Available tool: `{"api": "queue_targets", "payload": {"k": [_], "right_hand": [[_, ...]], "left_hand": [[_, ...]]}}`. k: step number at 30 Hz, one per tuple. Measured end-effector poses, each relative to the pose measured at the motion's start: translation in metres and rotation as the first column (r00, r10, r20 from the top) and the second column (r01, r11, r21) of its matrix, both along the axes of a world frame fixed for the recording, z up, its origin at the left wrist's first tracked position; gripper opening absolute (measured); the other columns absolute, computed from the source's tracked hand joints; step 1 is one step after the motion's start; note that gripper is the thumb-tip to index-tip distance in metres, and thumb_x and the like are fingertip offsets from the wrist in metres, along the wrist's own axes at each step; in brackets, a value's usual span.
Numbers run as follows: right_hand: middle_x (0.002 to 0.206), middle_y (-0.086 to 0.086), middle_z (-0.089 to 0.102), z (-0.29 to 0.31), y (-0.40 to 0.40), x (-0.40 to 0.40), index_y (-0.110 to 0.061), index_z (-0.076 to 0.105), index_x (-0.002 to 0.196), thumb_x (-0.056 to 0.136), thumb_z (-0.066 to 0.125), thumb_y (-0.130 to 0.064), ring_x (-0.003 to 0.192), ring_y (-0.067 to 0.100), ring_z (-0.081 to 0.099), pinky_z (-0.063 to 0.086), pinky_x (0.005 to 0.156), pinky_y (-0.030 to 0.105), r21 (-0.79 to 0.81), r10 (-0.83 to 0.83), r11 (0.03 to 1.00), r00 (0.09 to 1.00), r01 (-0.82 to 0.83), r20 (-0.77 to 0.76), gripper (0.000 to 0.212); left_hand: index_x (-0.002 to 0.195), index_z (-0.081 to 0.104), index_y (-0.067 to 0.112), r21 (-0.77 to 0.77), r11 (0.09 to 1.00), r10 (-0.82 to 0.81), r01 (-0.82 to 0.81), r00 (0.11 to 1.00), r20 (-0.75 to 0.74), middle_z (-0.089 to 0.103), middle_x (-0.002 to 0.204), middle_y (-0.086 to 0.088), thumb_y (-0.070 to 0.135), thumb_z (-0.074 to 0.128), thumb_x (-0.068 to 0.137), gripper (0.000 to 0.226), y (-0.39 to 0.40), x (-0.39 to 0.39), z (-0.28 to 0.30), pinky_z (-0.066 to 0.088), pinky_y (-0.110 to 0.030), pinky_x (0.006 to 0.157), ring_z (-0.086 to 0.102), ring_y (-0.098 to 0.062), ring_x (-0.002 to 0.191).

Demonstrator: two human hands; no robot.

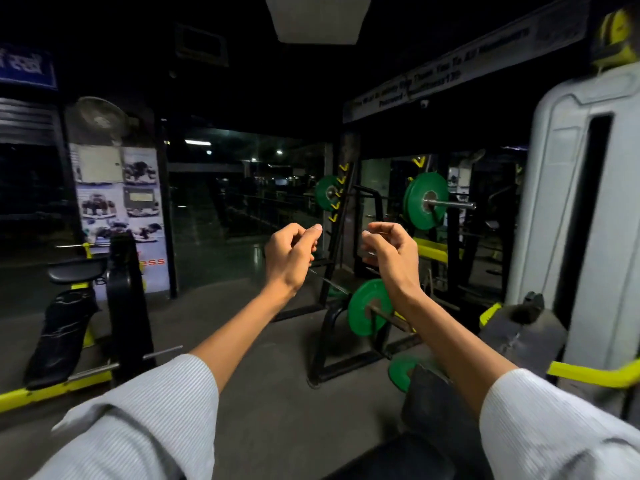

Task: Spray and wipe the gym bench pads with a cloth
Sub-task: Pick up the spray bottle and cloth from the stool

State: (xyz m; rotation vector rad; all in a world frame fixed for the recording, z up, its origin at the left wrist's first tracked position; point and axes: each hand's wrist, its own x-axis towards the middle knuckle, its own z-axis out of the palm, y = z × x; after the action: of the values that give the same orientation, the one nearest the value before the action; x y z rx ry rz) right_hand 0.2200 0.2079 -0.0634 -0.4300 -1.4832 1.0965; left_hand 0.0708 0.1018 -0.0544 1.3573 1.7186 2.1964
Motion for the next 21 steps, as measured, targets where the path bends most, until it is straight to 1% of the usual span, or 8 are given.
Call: {"api": "queue_targets", "payload": {"k": [4, 6, 9, 11, 14, 17, 19, 21], "right_hand": [[0.092, 0.006, 0.076, -0.036, 0.026, 0.051, -0.019, 0.073, 0.103, 0.098, 0.076, -0.017, 0.080, 0.018, 0.073, 0.058, 0.072, 0.035, -0.058, -0.050, 0.997, 0.999, 0.051, 0.011, 0.006], [0.093, 0.008, 0.075, -0.058, 0.039, 0.079, -0.019, 0.072, 0.102, 0.101, 0.074, -0.013, 0.079, 0.018, 0.070, 0.057, 0.069, 0.032, -0.110, -0.074, 0.991, 0.997, 0.076, 0.024, 0.007], [0.092, 0.009, 0.073, -0.093, 0.052, 0.122, -0.015, 0.071, 0.104, 0.103, 0.071, -0.007, 0.074, 0.015, 0.068, 0.057, 0.061, 0.025, -0.166, -0.105, 0.980, 0.994, 0.111, 0.043, 0.008], [0.090, 0.009, 0.073, -0.119, 0.064, 0.157, -0.014, 0.070, 0.105, 0.103, 0.069, -0.005, 0.071, 0.012, 0.068, 0.057, 0.061, 0.024, -0.196, -0.137, 0.969, 0.988, 0.148, 0.072, 0.009], [0.090, 0.009, 0.073, -0.161, 0.073, 0.209, -0.016, 0.071, 0.103, 0.104, 0.069, -0.005, 0.073, 0.014, 0.069, 0.058, 0.061, 0.023, -0.255, -0.164, 0.948, 0.980, 0.188, 0.113, 0.011], [0.086, 0.005, 0.074, -0.208, 0.073, 0.258, -0.020, 0.070, 0.100, 0.104, 0.068, -0.006, 0.072, 0.014, 0.069, 0.057, 0.060, 0.022, -0.342, -0.203, 0.907, 0.966, 0.246, 0.158, 0.015], [0.083, 0.003, 0.074, -0.240, 0.071, 0.291, -0.020, 0.070, 0.100, 0.104, 0.068, -0.007, 0.069, 0.014, 0.068, 0.056, 0.059, 0.023, -0.404, -0.223, 0.871, 0.958, 0.279, 0.182, 0.014], [0.081, 0.004, 0.073, -0.270, 0.064, 0.322, -0.018, 0.070, 0.101, 0.103, 0.069, -0.006, 0.068, 0.015, 0.066, 0.054, 0.058, 0.022, -0.460, -0.231, 0.834, 0.950, 0.305, 0.211, 0.013]], "left_hand": [[0.066, 0.062, 0.012, -0.063, 0.991, -0.111, 0.114, 0.993, 0.048, 0.063, 0.062, 0.000, 0.048, 0.068, 0.086, 0.042, 0.041, 0.049, -0.034, 0.049, -0.039, 0.063, 0.059, -0.020, 0.058], [0.064, 0.060, 0.015, -0.098, 0.982, -0.157, 0.163, 0.985, 0.075, 0.062, 0.061, 0.000, 0.048, 0.068, 0.086, 0.041, 0.061, 0.076, -0.053, 0.047, -0.037, 0.061, 0.058, -0.019, 0.056], [0.063, 0.057, 0.014, -0.136, 0.964, -0.213, 0.228, 0.970, 0.116, 0.058, 0.058, 0.002, 0.047, 0.068, 0.085, 0.041, 0.088, 0.117, -0.085, 0.043, -0.033, 0.057, 0.054, -0.018, 0.054], [0.063, 0.057, 0.015, -0.181, 0.948, -0.239, 0.261, 0.962, 0.135, 0.057, 0.059, -0.001, 0.051, 0.069, 0.084, 0.043, 0.108, 0.149, -0.113, 0.041, -0.037, 0.060, 0.052, -0.019, 0.056], [0.061, 0.057, 0.014, -0.247, 0.920, -0.265, 0.304, 0.947, 0.179, 0.055, 0.059, -0.004, 0.060, 0.068, 0.079, 0.050, 0.133, 0.197, -0.161, 0.040, -0.041, 0.062, 0.051, -0.019, 0.058], [0.058, 0.053, 0.013, -0.327, 0.880, -0.282, 0.343, 0.934, 0.220, 0.052, 0.057, -0.003, 0.059, 0.067, 0.081, 0.054, 0.152, 0.250, -0.215, 0.040, -0.043, 0.063, 0.049, -0.020, 0.059], [0.057, 0.052, 0.017, -0.384, 0.847, -0.291, 0.368, 0.925, 0.244, 0.051, 0.057, -0.001, 0.058, 0.068, 0.081, 0.051, 0.158, 0.286, -0.253, 0.041, -0.042, 0.063, 0.049, -0.019, 0.059], [0.058, 0.051, 0.014, -0.427, 0.811, -0.302, 0.400, 0.912, 0.279, 0.050, 0.058, -0.003, 0.057, 0.069, 0.081, 0.052, 0.159, 0.321, -0.290, 0.041, -0.042, 0.063, 0.048, -0.019, 0.059]]}}
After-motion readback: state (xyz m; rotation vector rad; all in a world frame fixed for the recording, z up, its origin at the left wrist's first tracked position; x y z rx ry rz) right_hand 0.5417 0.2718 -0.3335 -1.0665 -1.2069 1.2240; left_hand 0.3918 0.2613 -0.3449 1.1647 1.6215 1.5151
